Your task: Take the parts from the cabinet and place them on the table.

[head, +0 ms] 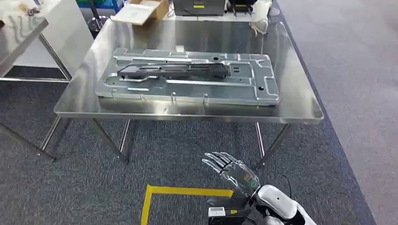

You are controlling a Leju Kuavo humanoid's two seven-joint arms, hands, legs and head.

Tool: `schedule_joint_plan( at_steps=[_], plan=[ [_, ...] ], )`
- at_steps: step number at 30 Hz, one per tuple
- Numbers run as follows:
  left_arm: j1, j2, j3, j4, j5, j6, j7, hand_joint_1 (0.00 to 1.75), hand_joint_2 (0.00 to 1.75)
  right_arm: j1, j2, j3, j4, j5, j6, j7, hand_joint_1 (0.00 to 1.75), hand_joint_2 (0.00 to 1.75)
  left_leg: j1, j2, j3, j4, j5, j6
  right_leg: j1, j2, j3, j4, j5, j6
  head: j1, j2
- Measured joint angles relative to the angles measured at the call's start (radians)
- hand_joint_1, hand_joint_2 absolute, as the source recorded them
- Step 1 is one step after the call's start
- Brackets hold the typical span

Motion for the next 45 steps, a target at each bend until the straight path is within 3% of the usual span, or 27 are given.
schedule_joint_plan(
  at_steps=[2,4,5,6,8,9,12,14,15,16,17,18,21,23,26,27,28,30,31,32,34,36,37,38,39,43,45],
  plan=[
    [-0.002,-0.001,0.000,0.000,0.001,0.000,0.000,0.00,0.00,0.011,-0.011,-0.007,0.006,0.005,0.005,0.006,0.00,0.00,0.009,0.000,-0.005,0.111,-0.046,-0.013,-0.003,0.001,-0.041,0.005,0.026,0.004,0.000,0.000],
    [-0.004,-0.001,0.000,0.000,0.003,0.000,0.000,0.00,0.00,0.029,-0.019,-0.017,0.013,0.013,0.018,0.029,0.00,0.00,0.016,0.000,0.037,0.114,0.031,-0.025,-0.011,0.002,-0.088,0.020,0.050,0.017,0.000,0.000],
    [-0.003,-0.001,0.000,0.000,0.004,0.002,0.000,0.00,0.00,0.052,-0.019,-0.034,0.019,0.012,0.015,0.045,0.00,0.00,0.019,0.000,0.080,0.071,0.076,-0.029,-0.016,0.004,-0.109,0.030,0.058,0.024,0.000,0.000],
    [-0.002,-0.002,0.000,0.000,0.005,0.005,0.000,0.00,0.00,0.082,-0.018,-0.059,0.032,0.007,0.003,0.055,0.00,0.00,0.023,-0.002,0.140,0.001,0.085,-0.032,-0.019,0.004,-0.127,0.041,0.064,0.033,0.000,0.000],
    [0.000,-0.007,0.001,0.000,0.006,0.011,0.000,0.00,0.00,0.150,0.003,-0.121,0.063,-0.002,-0.027,0.055,0.00,0.00,0.014,-0.016,0.263,-0.179,-0.005,-0.019,-0.019,-0.002,-0.145,0.061,0.073,0.048,0.000,0.000],
    [0.004,-0.008,0.002,0.000,0.006,0.015,-0.001,0.00,0.00,0.167,0.020,-0.191,0.101,-0.005,-0.050,0.052,0.00,0.00,0.011,-0.011,0.250,-0.174,-0.003,0.001,-0.019,-0.002,-0.140,0.058,0.085,0.057,0.000,0.000],
    [0.007,-0.016,0.005,0.000,0.007,0.016,-0.008,0.00,0.00,0.198,0.024,-0.257,0.144,0.010,-0.049,0.092,0.00,0.00,0.013,0.011,0.233,-0.180,0.030,0.033,-0.029,0.012,-0.150,0.058,0.105,0.078,0.000,0.000],
    [0.003,-0.016,0.010,0.000,0.007,0.019,-0.014,0.00,0.00,0.224,0.058,-0.350,0.221,0.009,-0.003,0.124,0.00,0.00,0.010,0.014,0.209,-0.180,0.051,0.048,-0.025,0.014,-0.168,0.117,0.006,0.081,0.001,0.000],
    [0.003,-0.016,0.010,0.000,0.006,0.020,-0.011,0.00,0.00,0.220,0.091,-0.429,0.314,-0.008,0.053,0.131,0.00,0.00,0.006,0.015,0.190,-0.180,0.066,0.055,-0.023,0.016,-0.187,0.203,-0.079,0.083,0.000,0.000],
    [-0.001,-0.016,0.008,0.000,0.004,0.021,0.004,0.00,0.00,0.211,0.141,-0.540,0.427,-0.008,0.104,0.144,0.00,0.00,0.003,0.015,0.173,-0.179,0.080,0.058,-0.022,0.016,-0.200,0.275,-0.124,0.083,0.001,0.000],
    [-0.006,-0.016,0.005,0.000,-0.001,0.021,0.019,0.00,0.00,0.201,0.177,-0.630,0.521,-0.001,0.124,0.160,0.00,0.00,-0.001,0.014,0.161,-0.178,0.091,0.060,-0.020,0.016,-0.206,0.324,-0.135,0.082,0.001,0.000],
    [-0.017,-0.015,0.003,0.000,-0.016,0.019,0.043,0.00,0.00,0.183,0.229,-0.772,0.674,0.010,0.157,0.211,0.00,0.00,-0.005,0.013,0.138,-0.176,0.106,0.061,-0.017,0.016,-0.197,0.353,-0.112,0.078,0.001,0.000],
    [-0.055,-0.010,0.001,0.000,-0.076,0.013,0.089,0.00,0.00,0.152,0.280,-1.042,0.952,0.009,0.251,0.415,0.00,0.00,-0.014,0.005,0.092,-0.170,0.136,0.059,0.001,0.016,-0.073,0.226,-0.015,0.049,0.001,0.000],
    [-0.071,-0.007,0.001,0.000,-0.081,0.014,0.100,0.00,0.00,0.143,0.305,-1.137,1.030,0.004,0.265,0.453,0.00,0.00,-0.019,0.013,0.076,-0.167,0.151,0.048,0.017,0.011,0.060,0.026,-0.068,0.025,0.001,0.000],
    [-0.103,0.014,0.000,0.000,-0.092,-0.006,0.117,0.00,0.00,0.112,0.338,-1.266,1.125,0.015,0.336,0.428,0.00,0.00,-0.011,0.042,0.070,-0.171,0.178,0.032,0.029,0.021,0.052,0.000,-0.057,0.016,0.000,0.000],
    [-0.106,0.027,0.000,0.000,-0.099,-0.026,0.125,0.00,0.00,0.112,0.348,-1.292,1.149,0.035,0.360,0.402,0.00,0.00,-0.016,0.038,0.065,-0.166,0.175,0.026,0.017,0.016,0.046,-0.010,-0.041,0.008,0.000,0.000],
    [-0.106,0.036,0.000,0.000,-0.099,-0.043,0.127,0.00,0.00,0.108,0.350,-1.302,1.166,0.048,0.365,0.372,0.00,0.00,-0.010,0.024,0.058,-0.149,0.141,0.018,0.017,0.011,0.038,-0.010,-0.032,0.002,0.000,0.000],
    [-0.086,0.065,0.000,0.000,-0.094,-0.065,0.120,0.00,0.00,0.099,0.358,-1.310,1.191,0.074,0.359,0.330,0.00,0.00,-0.004,0.012,0.031,-0.036,0.011,0.008,0.017,0.013,0.013,-0.006,-0.014,-0.015,0.000,0.000],
    [-0.071,0.083,0.000,0.000,-0.088,-0.076,0.109,0.00,0.00,0.094,0.358,-1.310,1.204,0.088,0.344,0.312,0.00,1.75,-0.001,0.011,0.017,0.037,-0.038,0.003,0.018,0.018,-0.001,-0.002,-0.004,-0.015,0.000,0.000],
    [-0.053,0.109,0.000,0.000,-0.087,-0.088,0.094,0.00,0.00,0.087,0.358,-1.310,1.220,0.100,0.328,0.295,0.00,1.75,0.000,0.010,0.008,0.104,-0.063,-0.001,0.018,0.022,-0.021,0.004,0.006,-0.015,0.000,0.000],
    [-0.031,0.134,0.000,0.000,-0.080,-0.110,0.077,0.00,0.00,0.076,0.358,-1.310,1.247,0.115,0.299,0.268,0.00,1.75,0.002,0.010,0.030,0.135,-0.018,-0.007,0.017,0.022,-0.062,0.020,0.024,-0.011,0.000,0.000],
    [-0.021,0.161,0.000,0.001,-0.069,-0.124,0.076,0.00,0.00,0.066,0.358,-1.310,1.273,0.126,0.276,0.248,0.00,1.75,0.006,0.010,0.122,0.027,0.059,-0.009,0.015,0.018,-0.103,0.040,0.037,-0.003,0.000,0.000],
    [-0.019,0.169,0.000,0.001,-0.068,-0.127,0.077,0.00,0.00,0.059,0.357,-1.310,1.281,0.128,0.269,0.243,0.00,1.75,0.007,0.010,0.185,-0.056,0.055,-0.008,0.015,0.016,-0.117,0.051,0.042,0.001,0.000,0.000],
    [-0.019,0.176,0.000,0.001,-0.069,-0.129,0.082,0.00,0.00,0.054,0.356,-1.310,1.286,0.130,0.262,0.241,0.00,1.75,0.004,0.008,0.246,-0.152,0.009,-0.005,0.019,0.014,-0.129,0.060,0.047,0.007,0.000,0.000],
    [-0.016,0.179,0.000,0.001,-0.072,-0.129,0.085,0.00,0.00,0.049,0.356,-1.310,1.294,0.135,0.255,0.244,0.00,1.75,0.000,0.005,0.262,-0.194,-0.007,0.008,0.019,0.011,-0.132,0.064,0.054,0.012,0.000,0.000],
    [-0.011,0.180,0.000,0.001,-0.132,-0.142,0.101,0.00,0.00,0.028,0.357,-1.330,1.325,0.136,0.189,0.342,0.00,1.75,0.007,0.014,0.233,-0.194,0.033,0.036,0.017,0.016,-0.139,0.057,0.074,0.033,0.000,0.000],
    [-0.012,0.179,0.000,0.001,-0.144,-0.148,0.102,0.00,0.00,0.024,0.365,-1.336,1.334,0.142,0.166,0.380,0.00,1.75,0.007,0.017,0.206,-0.193,0.055,0.051,0.010,0.018,-0.169,0.154,-0.053,0.047,0.000,0.000]
  ],
)
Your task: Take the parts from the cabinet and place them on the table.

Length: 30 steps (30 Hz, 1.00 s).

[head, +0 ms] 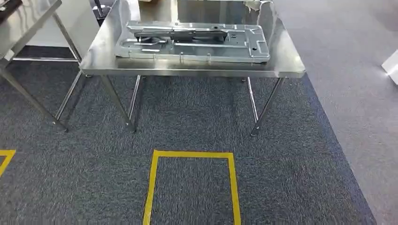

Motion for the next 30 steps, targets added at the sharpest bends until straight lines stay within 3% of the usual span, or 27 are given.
schedule_joint_plan(
  at_steps=[1,2,3,4,5,6,7,8,9,10,12,13,15,16,17,18,19,20,21,22,24,25,27,28,29,30],
  plan=[
    [0.001,-0.002,0.000,0.000,-0.003,0.000,0.000,0.00,0.00,0.000,0.001,-0.002,0.004,0.001,-0.004,0.004,0.00,1.75,0.000,0.000,-0.015,0.001,0.012,0.001,-0.004,0.000,-0.018,0.081,-0.062,0.006,0.000,0.000],
    [0.002,-0.003,0.000,0.000,-0.005,0.001,0.000,0.00,0.00,-0.001,0.004,-0.003,0.008,0.003,-0.009,0.008,0.00,1.75,-0.001,0.000,-0.028,0.004,0.024,0.000,-0.006,0.000,-0.033,0.156,-0.096,0.010,0.000,0.000],
    [0.003,-0.003,0.000,0.000,-0.005,0.006,-0.002,0.00,0.00,-0.002,0.007,-0.003,0.010,0.008,-0.014,0.010,0.00,1.75,0.000,0.001,-0.047,0.008,0.034,0.000,-0.008,0.000,-0.037,0.203,-0.097,0.013,0.000,0.000],
    [0.003,-0.005,0.000,0.000,-0.002,0.012,-0.004,0.00,0.00,-0.004,0.008,-0.003,0.012,0.016,-0.018,0.012,0.00,1.75,0.000,0.003,-0.065,0.013,0.045,-0.002,-0.012,-0.001,-0.023,0.212,-0.068,0.015,0.000,0.000],
    [0.003,-0.009,0.000,0.000,0.003,0.023,-0.010,0.00,0.00,-0.005,0.008,-0.003,0.014,0.027,-0.025,0.015,0.00,1.75,0.000,0.004,-0.084,0.019,0.054,-0.004,-0.015,-0.001,0.012,0.183,-0.025,0.016,0.000,0.000],
    [0.002,-0.013,0.000,0.000,0.005,0.033,-0.015,0.00,0.00,-0.006,0.008,-0.003,0.015,0.035,-0.031,0.017,0.00,1.75,0.000,0.004,-0.102,0.024,0.062,-0.008,-0.018,-0.001,0.066,0.120,0.009,0.016,0.000,0.000],
    [0.002,-0.019,0.000,0.000,0.006,0.039,-0.019,0.00,0.00,-0.007,0.008,-0.003,0.015,0.039,-0.032,0.018,0.00,1.75,0.000,0.004,-0.115,0.031,0.071,-0.011,-0.020,-0.001,0.136,0.032,0.018,0.015,0.000,0.000],
    [0.003,-0.020,0.000,0.000,0.015,0.041,-0.025,0.00,0.00,-0.010,0.008,-0.003,0.015,0.041,-0.033,0.018,0.00,1.75,-0.002,0.003,-0.123,0.036,0.076,-0.017,-0.021,0.000,0.209,-0.059,-0.013,0.011,0.000,0.000],
    [0.004,-0.021,0.000,0.000,0.022,0.037,-0.032,0.00,0.00,-0.010,0.008,-0.003,0.015,0.043,-0.035,0.019,0.00,1.75,-0.004,0.003,-0.127,0.042,0.081,-0.024,-0.013,0.002,0.247,-0.132,-0.038,0.002,-0.001,0.000],
    [0.005,-0.021,0.000,0.000,0.030,0.030,-0.036,0.00,0.00,-0.007,0.008,-0.004,0.014,0.044,-0.036,0.022,0.00,1.75,-0.003,0.005,-0.131,0.041,0.094,-0.031,-0.011,0.001,0.240,-0.137,-0.042,-0.003,0.000,0.000],
    [0.008,-0.019,0.000,0.000,0.047,0.008,-0.039,0.00,0.00,-0.002,0.008,-0.011,0.002,0.052,-0.029,0.036,0.00,1.75,-0.002,0.006,-0.135,0.036,0.113,-0.044,-0.008,0.002,0.227,-0.136,-0.024,-0.020,-0.001,0.000],
    [0.012,-0.013,0.001,0.000,0.054,0.001,-0.039,0.00,0.00,0.002,0.008,-0.016,-0.003,0.056,-0.023,0.042,0.00,1.75,0.004,0.002,-0.142,0.043,0.100,-0.049,-0.014,-0.004,0.216,-0.140,-0.010,-0.032,0.000,0.000],
    [0.017,-0.011,0.001,0.000,0.057,-0.003,-0.039,0.00,0.00,0.004,0.007,-0.021,-0.017,0.060,-0.019,0.048,0.00,1.75,0.005,-0.004,-0.169,0.124,-0.023,-0.052,-0.011,-0.006,0.189,-0.139,0.012,-0.050,0.000,0.000],
    [0.021,-0.010,0.001,0.000,0.057,-0.003,-0.039,0.00,0.00,0.008,0.007,-0.022,-0.022,0.062,-0.018,0.049,0.00,1.75,0.005,-0.005,-0.185,0.192,-0.083,-0.054,-0.008,-0.006,0.175,-0.138,0.024,-0.052,0.000,0.000],
    [0.021,-0.009,0.001,0.000,0.057,-0.002,-0.040,0.00,0.00,0.013,0.005,-0.023,-0.026,0.063,-0.017,0.050,0.00,1.75,0.005,-0.006,-0.195,0.267,-0.126,-0.055,-0.004,-0.008,0.159,-0.136,0.037,-0.054,0.000,0.000],
    [0.022,-0.008,0.001,0.000,0.057,-0.002,-0.040,0.00,0.00,0.014,0.000,-0.024,-0.029,0.063,-0.017,0.050,0.00,1.75,0.005,-0.006,-0.197,0.323,-0.135,-0.055,-0.002,-0.008,0.138,-0.133,0.051,-0.055,0.000,0.000],
    [0.022,-0.007,0.001,0.000,0.057,-0.002,-0.040,0.00,0.00,0.014,-0.005,-0.025,-0.030,0.064,-0.016,0.050,0.00,1.75,0.005,-0.006,-0.182,0.341,-0.108,-0.054,0.000,-0.007,0.116,-0.128,0.063,-0.054,-0.001,0.000],
    [0.021,-0.007,0.001,0.000,0.061,-0.003,-0.040,0.00,0.00,0.015,-0.009,-0.026,-0.031,0.070,-0.014,0.052,0.00,1.75,0.005,-0.006,-0.150,0.323,-0.063,-0.053,0.001,-0.007,0.093,-0.119,0.074,-0.053,0.000,0.000],
    [0.020,-0.007,0.001,0.000,0.069,-0.007,-0.037,0.00,0.00,0.015,-0.011,-0.028,-0.032,0.081,-0.011,0.060,0.00,1.75,0.005,-0.006,-0.104,0.278,-0.021,-0.049,0.001,-0.006,0.071,-0.110,0.083,-0.050,0.000,0.000],
    [0.019,-0.006,0.001,0.000,0.077,-0.011,-0.031,0.00,0.00,0.016,-0.011,-0.031,-0.039,0.094,-0.006,0.065,0.00,1.75,0.004,-0.007,-0.046,0.211,-0.005,-0.044,0.001,-0.005,0.053,-0.101,0.092,-0.047,-0.001,0.000],
    [0.014,0.004,0.002,0.000,0.092,-0.015,-0.014,0.00,0.00,0.023,-0.011,-0.033,-0.063,0.137,0.017,0.067,0.00,1.75,-0.004,-0.007,0.100,0.002,-0.074,-0.031,0.006,-0.005,0.031,-0.082,0.108,-0.037,-0.001,0.000],
    [0.013,0.006,0.002,0.000,0.100,-0.016,-0.009,0.00,0.00,0.031,-0.011,-0.033,-0.076,0.160,0.031,0.067,0.00,1.75,-0.005,-0.006,0.099,-0.010,-0.085,-0.032,0.003,-0.010,0.029,-0.083,0.120,-0.030,0.000,0.000],
    [0.016,0.008,0.002,0.000,0.101,-0.010,0.007,0.00,0.00,0.040,-0.011,-0.038,-0.105,0.189,0.068,0.066,0.00,1.75,-0.012,-0.007,0.085,-0.009,-0.067,-0.025,-0.003,-0.012,0.028,-0.095,0.147,-0.018,-0.001,0.000],
    [0.012,0.006,0.002,0.000,0.091,-0.002,0.024,0.00,0.00,0.049,-0.011,-0.050,-0.125,0.199,0.094,0.065,0.00,1.75,-0.003,-0.004,0.075,-0.016,-0.047,-0.018,0.000,-0.009,0.022,-0.097,0.148,-0.011,0.000,0.000],
    [0.001,0.003,0.001,0.000,0.070,0.008,0.047,0.00,0.00,0.053,-0.006,-0.066,-0.151,0.204,0.123,0.057,0.00,1.75,-0.001,0.001,0.059,-0.017,-0.032,-0.013,-0.006,-0.002,0.010,-0.081,0.108,-0.003,0.000,0.000],
    [-0.010,0.000,0.000,0.000,0.051,0.020,0.068,0.00,0.00,0.059,0.002,-0.083,-0.177,0.210,0.155,0.052,0.00,1.75,-0.002,0.001,0.041,-0.016,-0.017,-0.002,-0.008,-0.001,-0.006,-0.037,0.035,0.000,0.000,0.000]
  ],
)
